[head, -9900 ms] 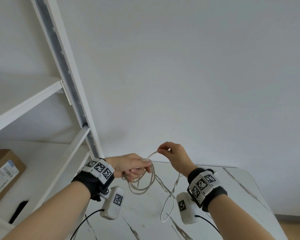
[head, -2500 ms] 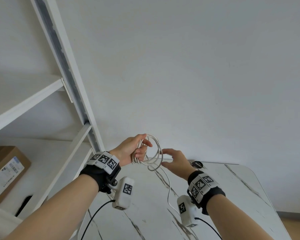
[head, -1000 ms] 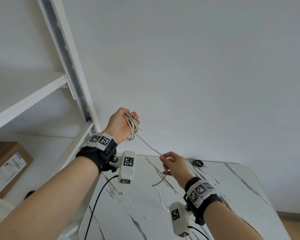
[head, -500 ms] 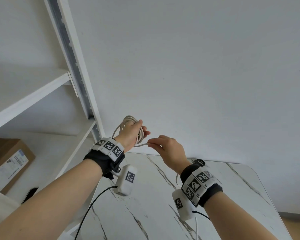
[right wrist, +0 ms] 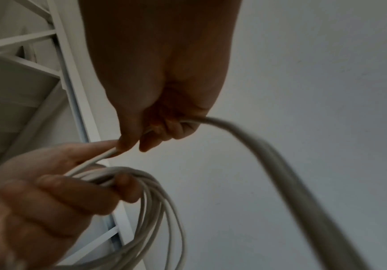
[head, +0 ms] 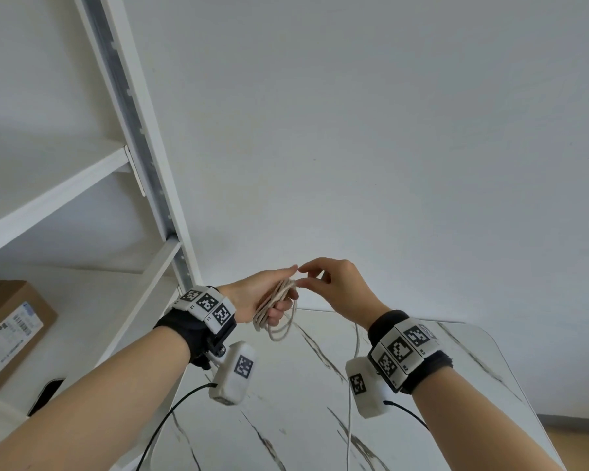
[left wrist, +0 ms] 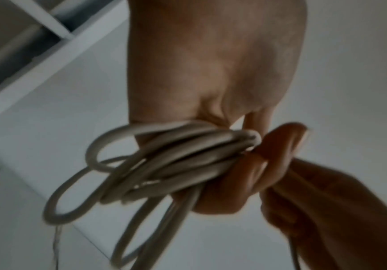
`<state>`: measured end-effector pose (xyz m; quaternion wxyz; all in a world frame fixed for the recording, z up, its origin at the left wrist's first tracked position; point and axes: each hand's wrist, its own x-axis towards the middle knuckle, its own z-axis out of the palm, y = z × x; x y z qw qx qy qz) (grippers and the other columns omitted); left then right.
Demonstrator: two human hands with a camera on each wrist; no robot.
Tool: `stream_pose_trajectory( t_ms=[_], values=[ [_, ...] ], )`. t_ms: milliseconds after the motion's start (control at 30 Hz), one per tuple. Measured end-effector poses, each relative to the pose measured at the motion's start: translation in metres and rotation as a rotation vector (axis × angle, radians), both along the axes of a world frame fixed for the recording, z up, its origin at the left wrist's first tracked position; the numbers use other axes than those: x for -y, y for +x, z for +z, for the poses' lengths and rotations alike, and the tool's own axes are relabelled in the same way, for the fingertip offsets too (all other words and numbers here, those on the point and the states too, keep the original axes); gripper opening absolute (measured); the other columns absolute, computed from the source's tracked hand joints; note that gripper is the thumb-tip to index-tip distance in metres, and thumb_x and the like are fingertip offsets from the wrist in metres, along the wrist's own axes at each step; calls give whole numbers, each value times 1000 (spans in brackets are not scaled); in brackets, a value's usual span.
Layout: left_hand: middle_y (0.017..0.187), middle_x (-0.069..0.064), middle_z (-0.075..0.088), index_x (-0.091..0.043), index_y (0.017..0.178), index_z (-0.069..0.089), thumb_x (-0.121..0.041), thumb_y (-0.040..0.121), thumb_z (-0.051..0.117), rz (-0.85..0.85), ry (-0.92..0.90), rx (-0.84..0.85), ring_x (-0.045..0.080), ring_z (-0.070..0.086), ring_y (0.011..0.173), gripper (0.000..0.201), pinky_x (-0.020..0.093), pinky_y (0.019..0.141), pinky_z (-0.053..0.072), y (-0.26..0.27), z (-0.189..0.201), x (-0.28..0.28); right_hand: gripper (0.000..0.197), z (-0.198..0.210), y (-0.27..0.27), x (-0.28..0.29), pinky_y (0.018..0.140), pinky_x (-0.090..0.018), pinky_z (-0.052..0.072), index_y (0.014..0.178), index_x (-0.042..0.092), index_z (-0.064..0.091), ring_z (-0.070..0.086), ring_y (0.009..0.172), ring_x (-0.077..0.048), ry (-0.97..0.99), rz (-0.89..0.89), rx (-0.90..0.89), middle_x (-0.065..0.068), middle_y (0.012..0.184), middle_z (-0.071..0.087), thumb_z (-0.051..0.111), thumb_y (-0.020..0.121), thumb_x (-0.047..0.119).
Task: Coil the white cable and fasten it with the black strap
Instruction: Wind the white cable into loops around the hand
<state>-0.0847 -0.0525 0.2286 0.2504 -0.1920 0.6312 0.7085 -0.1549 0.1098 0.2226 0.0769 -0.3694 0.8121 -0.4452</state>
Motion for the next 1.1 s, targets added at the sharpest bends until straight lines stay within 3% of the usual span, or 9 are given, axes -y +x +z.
stream_pose_trajectory(
  t_ms=[133, 300, 433, 567, 667, 733, 800, 900, 1100],
  values=[
    [39, -5, 35, -12, 74, 51, -47, 91, 44, -121, 160, 17, 5, 27, 28, 40, 18, 34, 26, 6, -1, 10, 16, -11, -10, -6, 53, -11, 36, 98, 14, 73, 47, 49, 0, -37, -39, 71, 10, 66, 63, 62, 89, 22],
    [33, -8, 30, -16, 69, 41, -37, 92, 35, -85, 238, -38, 1, 23, 22, 32, 16, 34, 23, 9, 12, 13, 20, -36, -11, -9, 56, -15, 41, 105, 17, 71, 44, 48, -4, -82, -81, 192, 8, 61, 58, 56, 92, 16],
    [32, -8, 29, -17, 63, 38, -36, 92, 35, 18, 362, -86, 2, 24, 21, 34, 17, 32, 22, 6, 21, 10, 26, -49, -5, -2, 56, -20, 41, 82, 21, 71, 43, 54, -12, -132, -71, 290, -3, 61, 54, 51, 94, 8],
    [33, -6, 30, -16, 58, 45, -34, 95, 31, 180, 525, -176, 4, 27, 22, 43, 17, 30, 28, 0, 27, 6, 20, -56, 3, 6, 59, -22, 45, 97, 18, 66, 48, 52, -10, -138, -74, 406, 0, 61, 55, 48, 95, 9],
    [39, -5, 32, -16, 60, 43, -31, 96, 30, 366, 633, -315, 6, 30, 26, 41, 16, 34, 32, -9, 31, 4, 20, -62, 11, 8, 58, -19, 48, 95, 15, 63, 53, 51, -7, -67, -63, 419, 0, 64, 58, 45, 95, 6],
    [43, -4, 34, -15, 63, 41, -29, 95, 31, 480, 682, -376, 8, 32, 30, 36, 17, 38, 35, -15, 34, 7, 18, -68, 14, 7, 63, -25, 52, 103, 9, 61, 56, 54, -10, -43, -76, 434, -1, 66, 60, 45, 95, 6],
    [48, -2, 37, -13, 65, 40, -26, 92, 31, 570, 670, -411, 11, 36, 35, 31, 20, 43, 38, -19, 38, 14, 12, -74, 16, 3, 66, -30, 53, 103, 8, 55, 58, 56, -13, -33, -100, 466, -3, 67, 62, 47, 94, 7],
    [55, 2, 40, -14, 67, 38, -22, 90, 32, 644, 620, -434, 14, 41, 42, 25, 25, 55, 38, -20, 38, 19, 6, -75, 18, -3, 56, -21, 50, 99, 8, 48, 56, 54, -12, -19, -92, 519, -5, 71, 64, 49, 94, 10],
    [76, 12, 58, -10, 75, 40, -20, 96, 35, 781, 418, -373, 23, 57, 64, 23, 33, 70, 48, -22, 30, 16, 7, -59, 18, -1, 62, -26, 54, 90, 14, 54, 55, 57, -12, 92, -4, 420, 2, 74, 61, 51, 91, 8]
  ],
)
